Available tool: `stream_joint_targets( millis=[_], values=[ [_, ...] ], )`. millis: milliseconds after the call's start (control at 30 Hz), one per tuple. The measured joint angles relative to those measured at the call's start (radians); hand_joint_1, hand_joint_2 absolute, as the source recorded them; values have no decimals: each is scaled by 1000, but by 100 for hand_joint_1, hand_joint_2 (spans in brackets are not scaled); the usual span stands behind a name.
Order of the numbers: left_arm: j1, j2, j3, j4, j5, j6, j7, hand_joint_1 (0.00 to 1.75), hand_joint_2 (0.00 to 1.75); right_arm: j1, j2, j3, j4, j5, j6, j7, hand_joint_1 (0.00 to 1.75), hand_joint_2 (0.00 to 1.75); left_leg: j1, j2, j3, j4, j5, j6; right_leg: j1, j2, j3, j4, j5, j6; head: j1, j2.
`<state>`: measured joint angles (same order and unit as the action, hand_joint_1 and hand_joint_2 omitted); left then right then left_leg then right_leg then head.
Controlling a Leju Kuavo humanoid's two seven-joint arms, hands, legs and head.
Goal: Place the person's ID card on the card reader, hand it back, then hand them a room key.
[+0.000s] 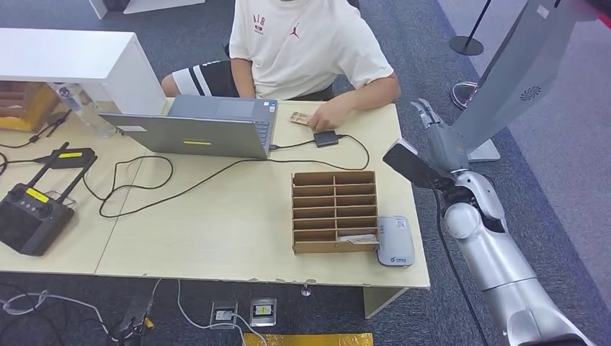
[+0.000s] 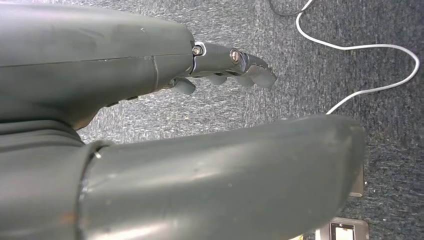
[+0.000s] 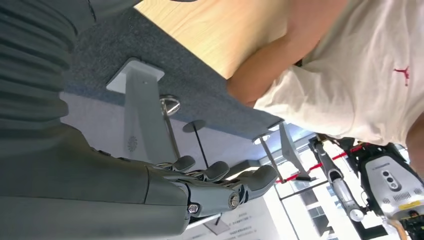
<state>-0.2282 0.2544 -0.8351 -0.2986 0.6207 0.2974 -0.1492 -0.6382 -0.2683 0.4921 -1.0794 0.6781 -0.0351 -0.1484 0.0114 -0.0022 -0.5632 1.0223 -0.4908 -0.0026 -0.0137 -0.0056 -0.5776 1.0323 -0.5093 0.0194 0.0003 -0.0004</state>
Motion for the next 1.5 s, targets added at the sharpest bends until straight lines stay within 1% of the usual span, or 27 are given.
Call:
stream_joint_targets(
  millis=[133,267,367,467,600,767,1033,1500],
  values=[
    [19,6,9,-4,3,3,-15,0,0,55,0,-20,-141,-97,61,40,0,175,0,0,0,0,0,0,0,1,-1,0,0,0,0,0],
    [29,11,13,-4,6,7,-30,0,0,115,-2,-40,-285,-188,100,89,0,175,0,0,0,0,0,0,0,0,-1,0,-1,-1,0,0],
    [36,14,13,-3,3,10,-50,0,0,183,-21,-52,-405,-258,128,111,0,175,0,0,0,0,0,0,0,0,-1,-1,-1,-1,0,0],
    [40,14,13,-2,-1,9,-60,0,0,248,-51,-55,-506,-269,148,123,0,175,0,1,0,0,-1,-1,0,0,0,-1,-1,0,0,0],
    [41,13,13,-2,0,9,-62,0,0,306,-77,-54,-585,-263,150,121,0,175,0,1,1,0,-1,-1,0,1,0,-1,0,0,0,0],
    [45,11,14,-1,2,10,-68,0,0,371,-98,-44,-614,-240,114,95,0,175,0,1,1,0,-1,-1,0,1,0,-1,0,0,0,0],
    [48,6,14,-1,4,10,-68,0,0,429,-141,-13,-621,-209,106,134,0,175,0,1,0,0,-1,-1,0,1,0,-1,-1,0,0,0],
    [53,6,14,-1,-1,10,-68,0,0,455,-196,65,-621,-188,105,188,0,175,0,1,0,0,-1,-1,0,1,0,-1,-1,0,0,0]
  ],
)
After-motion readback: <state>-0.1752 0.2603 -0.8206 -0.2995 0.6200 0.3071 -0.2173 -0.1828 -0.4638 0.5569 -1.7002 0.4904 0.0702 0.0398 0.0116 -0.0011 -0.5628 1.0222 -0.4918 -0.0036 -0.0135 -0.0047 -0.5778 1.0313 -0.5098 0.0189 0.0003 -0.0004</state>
